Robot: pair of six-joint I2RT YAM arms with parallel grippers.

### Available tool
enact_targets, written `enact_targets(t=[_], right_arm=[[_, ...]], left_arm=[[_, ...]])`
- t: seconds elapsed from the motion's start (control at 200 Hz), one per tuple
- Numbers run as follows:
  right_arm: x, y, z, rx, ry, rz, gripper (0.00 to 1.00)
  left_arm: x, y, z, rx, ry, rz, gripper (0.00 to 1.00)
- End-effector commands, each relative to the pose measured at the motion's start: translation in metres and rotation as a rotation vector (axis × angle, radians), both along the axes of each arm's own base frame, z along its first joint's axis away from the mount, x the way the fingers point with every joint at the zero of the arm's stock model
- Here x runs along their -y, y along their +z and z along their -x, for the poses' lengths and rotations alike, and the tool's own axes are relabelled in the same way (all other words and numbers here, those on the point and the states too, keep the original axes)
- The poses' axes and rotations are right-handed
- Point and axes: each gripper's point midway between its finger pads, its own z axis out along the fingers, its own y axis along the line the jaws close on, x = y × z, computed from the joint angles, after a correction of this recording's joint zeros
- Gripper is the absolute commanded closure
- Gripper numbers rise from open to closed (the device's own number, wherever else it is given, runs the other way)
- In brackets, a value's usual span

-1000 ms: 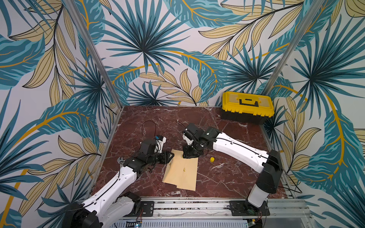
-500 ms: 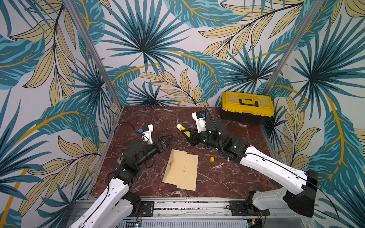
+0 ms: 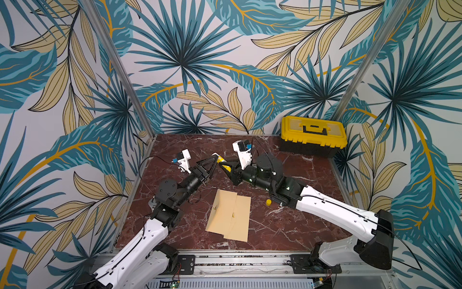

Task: Seal the envelope with a glue stick
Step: Adjust the glue stick.

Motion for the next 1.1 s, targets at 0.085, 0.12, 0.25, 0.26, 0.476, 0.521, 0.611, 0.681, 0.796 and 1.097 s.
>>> enact_targets(t=[0.085,0.12,0.25,0.26,0.476,0.521,0.611,0.681,0.796,1.097], right_arm=[[-0.004,0.008,0.013,0.126,0.052,0.027,1.0],[-0.004,0.008,0.016,0.147,0.057,0.035,1.0],[-0.002,0.006,0.021,0.225,0.052,0.075,1.0],[-0.002,0.006,0.02,0.23,0.049,0.079,1.0],[0.002,0.007,0.018,0.287,0.012,0.088,1.0],[0.0,0.007,0.018,0.292,0.013,0.082,1.0],[-0.003,0.006,0.017,0.308,0.016,0.067,0.94],[-0.004,0.007,0.018,0.33,0.018,0.039,0.81],[-0.005,0.011,0.021,0.386,0.019,-0.009,0.75],[-0.004,0.009,0.021,0.416,-0.002,-0.043,0.67]], left_arm=[[0.005,0.037,0.007,0.081,-0.021,0.069,0.57],[0.005,0.037,0.007,0.08,-0.018,0.07,0.59],[0.003,0.037,0.007,0.074,-0.008,0.075,0.68],[0.003,0.036,0.006,0.073,-0.007,0.075,0.69],[-0.001,0.037,0.007,0.063,0.004,0.099,0.84],[-0.002,0.037,0.006,0.061,0.009,0.106,0.86],[-0.004,0.036,0.006,0.053,0.016,0.124,0.9],[-0.006,0.036,0.006,0.049,0.019,0.137,0.91],[-0.007,0.038,0.007,0.049,0.018,0.152,0.91],[-0.009,0.037,0.007,0.04,0.027,0.161,0.93]])
